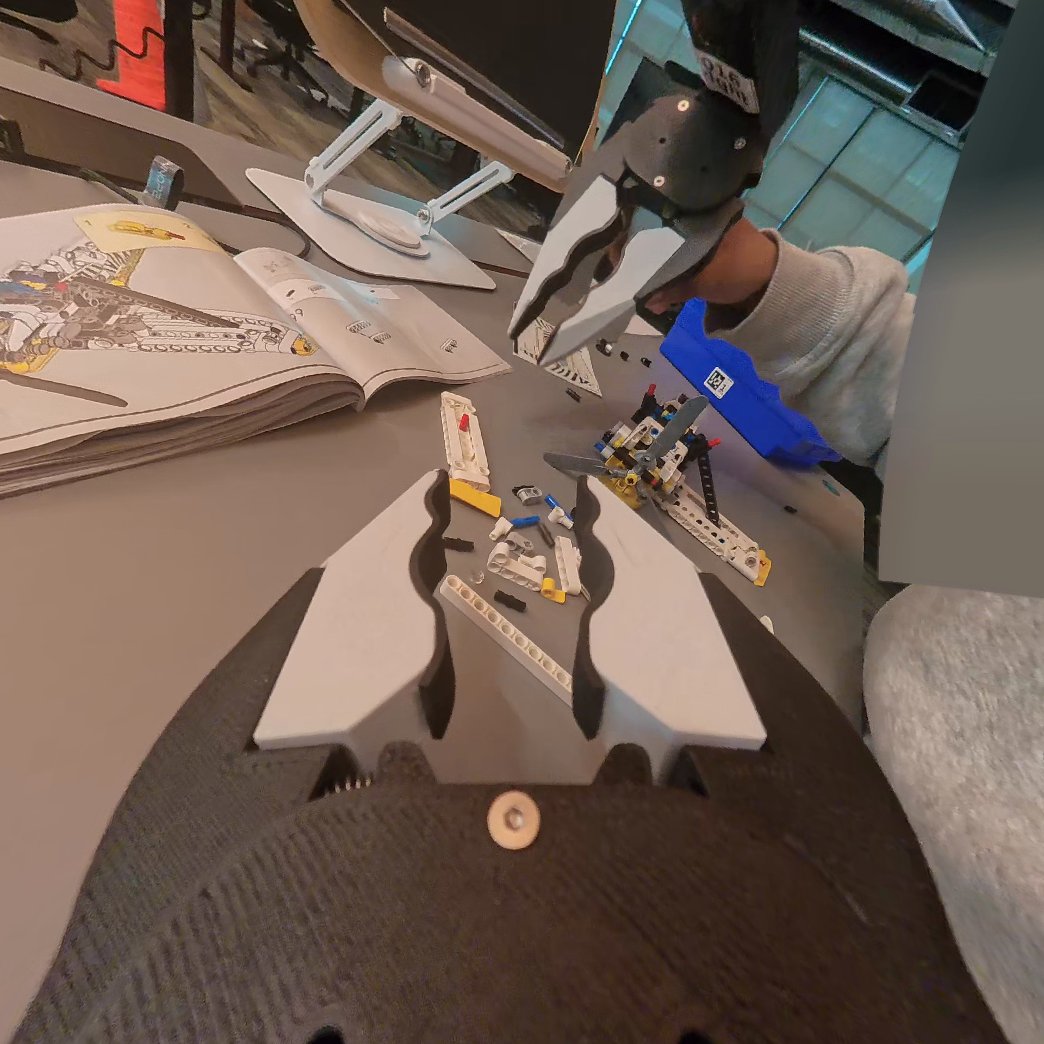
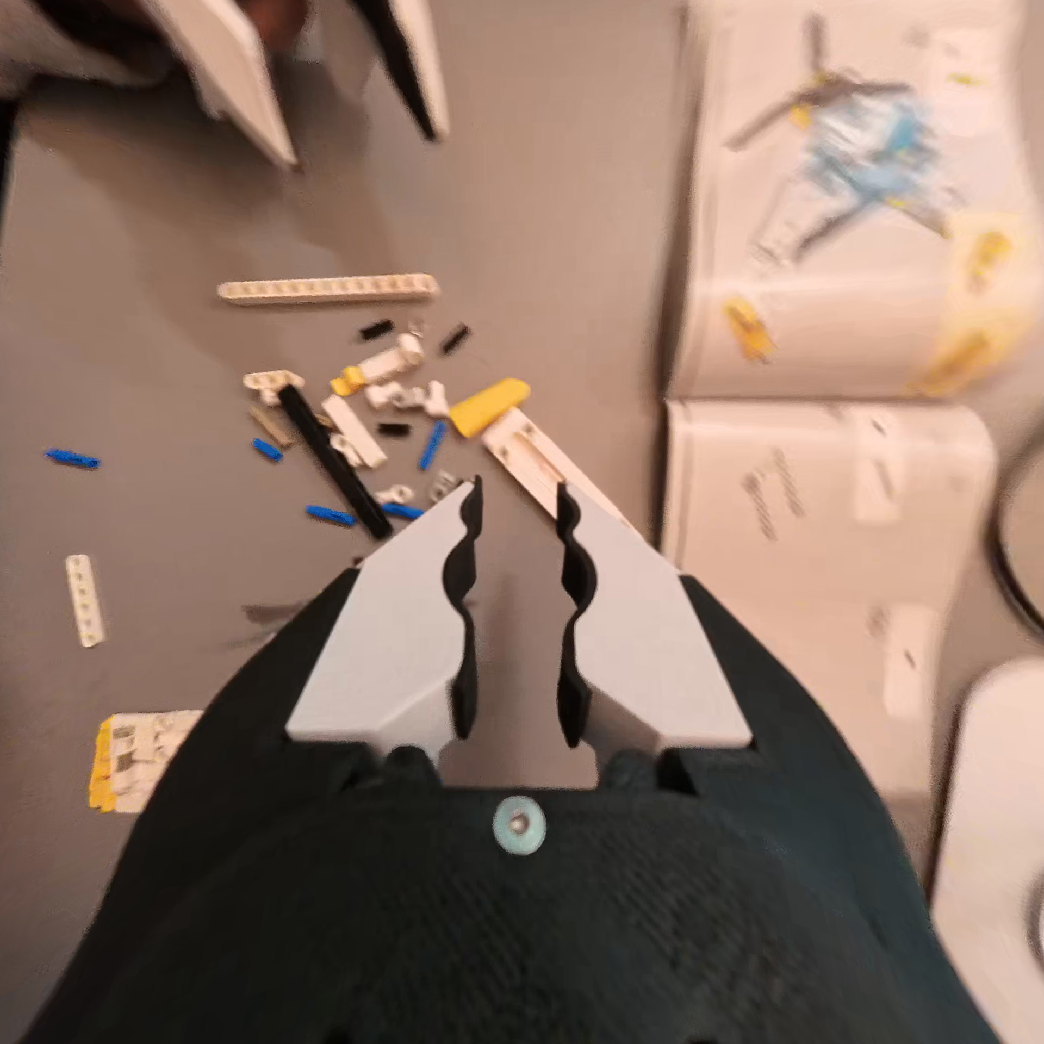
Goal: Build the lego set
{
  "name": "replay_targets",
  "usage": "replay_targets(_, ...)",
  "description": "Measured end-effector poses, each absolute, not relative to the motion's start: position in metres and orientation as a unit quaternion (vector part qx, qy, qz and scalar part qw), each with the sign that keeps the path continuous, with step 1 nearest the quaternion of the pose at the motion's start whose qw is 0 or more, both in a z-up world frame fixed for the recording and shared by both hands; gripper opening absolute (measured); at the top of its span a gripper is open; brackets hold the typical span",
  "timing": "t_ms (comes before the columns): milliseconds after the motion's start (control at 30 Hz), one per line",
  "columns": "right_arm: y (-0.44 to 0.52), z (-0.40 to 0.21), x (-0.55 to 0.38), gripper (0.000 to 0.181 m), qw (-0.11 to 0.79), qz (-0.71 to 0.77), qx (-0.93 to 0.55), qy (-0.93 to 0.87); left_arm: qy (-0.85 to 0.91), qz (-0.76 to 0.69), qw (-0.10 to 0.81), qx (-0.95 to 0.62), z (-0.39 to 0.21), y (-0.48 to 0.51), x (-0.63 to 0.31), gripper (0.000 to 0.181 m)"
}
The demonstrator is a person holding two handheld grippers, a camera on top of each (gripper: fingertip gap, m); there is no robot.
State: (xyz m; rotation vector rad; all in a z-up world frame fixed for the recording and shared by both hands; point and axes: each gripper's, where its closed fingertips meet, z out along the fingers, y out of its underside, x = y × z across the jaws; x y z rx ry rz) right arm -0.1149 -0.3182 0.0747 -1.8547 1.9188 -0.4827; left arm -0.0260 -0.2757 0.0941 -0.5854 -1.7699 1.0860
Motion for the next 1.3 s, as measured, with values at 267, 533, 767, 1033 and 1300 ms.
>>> replay_targets(267, -0.345, 0.060, -0.155, 0.015, 0.143, -0.207, -0.610, 0.752, -0.724, 0.441, 0.476, -0.234, 0.093, -0.276, -0.026, 0.042)
replay_targets(533, -0.344, 0.032, -0.128, 0.013, 0.126, -0.155, -0.674, 0.711, -0.725, 0.438, 0.479, -0.231, 0.093, -0.277, -0.025, 0.042)
replay_targets(767, -0.343, 0.023, -0.127, 0.006, 0.153, -0.114, -0.663, 0.724, -0.723, 0.437, 0.483, -0.231, 0.094, -0.276, -0.025, 0.042)
replay_targets(1033, -0.325, 0.044, -0.113, 0.000, 0.220, -0.116, -0.648, 0.720, -0.723, 0.435, 0.485, -0.230, 0.094, -0.276, -0.025, 0.042)
replay_targets(1300, -0.290, 0.047, -0.094, 0.000, 0.189, -0.109, -0.710, 0.669, -0.721, 0.436, 0.490, -0.225, 0.095, -0.276, -0.024, 0.042)
